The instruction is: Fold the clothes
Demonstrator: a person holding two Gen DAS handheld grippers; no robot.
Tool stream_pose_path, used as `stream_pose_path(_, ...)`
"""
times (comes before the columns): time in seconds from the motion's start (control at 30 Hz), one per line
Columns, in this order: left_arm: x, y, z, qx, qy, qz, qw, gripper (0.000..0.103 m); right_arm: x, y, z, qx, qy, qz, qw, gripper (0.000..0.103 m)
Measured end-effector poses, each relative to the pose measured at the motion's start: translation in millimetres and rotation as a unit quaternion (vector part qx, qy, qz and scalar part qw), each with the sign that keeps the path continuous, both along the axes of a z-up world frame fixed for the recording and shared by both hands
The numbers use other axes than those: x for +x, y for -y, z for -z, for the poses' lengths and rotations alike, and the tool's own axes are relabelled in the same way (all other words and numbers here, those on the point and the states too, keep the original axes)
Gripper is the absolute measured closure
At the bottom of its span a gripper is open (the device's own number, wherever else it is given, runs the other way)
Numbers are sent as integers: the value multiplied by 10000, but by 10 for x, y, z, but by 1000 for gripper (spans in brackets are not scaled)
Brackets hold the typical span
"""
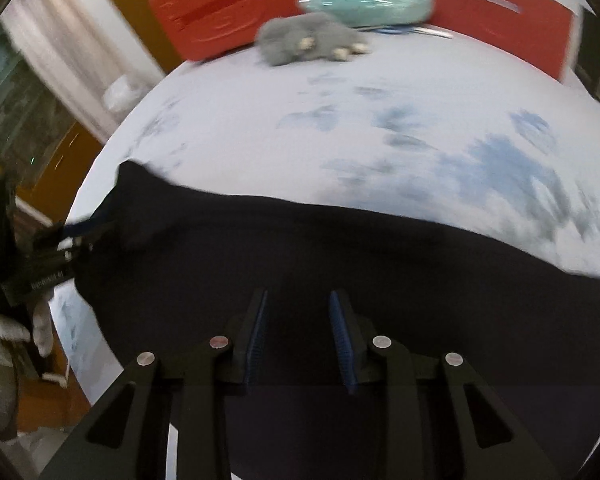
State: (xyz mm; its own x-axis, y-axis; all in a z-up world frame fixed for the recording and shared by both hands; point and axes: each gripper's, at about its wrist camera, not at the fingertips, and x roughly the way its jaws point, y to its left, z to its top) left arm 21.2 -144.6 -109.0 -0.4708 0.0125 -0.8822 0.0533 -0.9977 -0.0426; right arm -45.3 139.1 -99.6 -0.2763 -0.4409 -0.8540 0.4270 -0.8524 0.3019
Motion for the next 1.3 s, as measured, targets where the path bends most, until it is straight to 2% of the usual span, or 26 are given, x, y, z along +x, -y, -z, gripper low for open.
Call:
stream_pose_path(0.13, -20, -85, 128, -55, 167, 84, 9998, 48, 4, -327, 35, 293, 17, 373, 9989, 70)
stream_pose_path(0.2, 8, -137, 146, -212, 99, 99, 9997, 46, 23, -526, 62, 326, 136, 607, 9975, 69)
stream_pose_path(0.27, 27, -185, 158, -350, 47, 93, 9993, 45, -19, -683, 42, 346, 138, 540, 9978, 67)
stream_pose_path(0.43, -20, -207, 151, -343, 115, -125, 9993, 42, -133, -1070, -17, 392, 125, 326, 9986, 67)
stream_pose_path(0.6, 1, -400, 70, -425, 245, -760, 9959, 42, -248, -1457, -76, 438, 112, 111, 9989, 67)
stream_pose_path(0.67, 70, -633, -12, -248, 122, -1008, 9945, 42, -293, -1612, -99, 456, 107, 25, 9989, 67)
stream_pose_path(0.8, 205, -1309, -74, -106, -68, -1528, 9882, 42, -540, -1813, -49, 380, -16, -938, 9949, 67)
stream_pose_path(0.97, 309, -2302, -50, 72, 83, -2076, 9782, 42, -683, -2037, 54, 203, 51, -1859, 9824, 67)
stream_pose_path(1.03, 343, -2611, -35, 156, 146, -2159, 9762, 42, -667, -2071, 80, 274, 21, -2166, 9759, 57)
stream_pose_path(1.07, 362, -2742, -14, 205, 188, -2204, 9750, 42, -660, -2067, 104, 315, 45, -2302, 9726, 42)
stream_pose_path(1.1, 380, -2867, 8, 255, 228, -2238, 9740, 42, -652, -2061, 129, 359, 72, -2442, 9690, 38)
stream_pose_path(1.23, 395, -3258, 132, 425, 332, -2186, 9743, 40, -621, -2053, 169, 475, 11, -2807, 9586, 37)
stream_pose_path(1.27, 390, -3349, 138, 292, 304, -2220, 9741, 39, -620, -2061, 171, 459, 31, -2835, 9579, 33)
stream_pose_path(1.3, 388, -3438, 143, 179, 280, -2264, 9735, 37, -607, -2081, 182, 424, 15, -2955, 9544, 23)
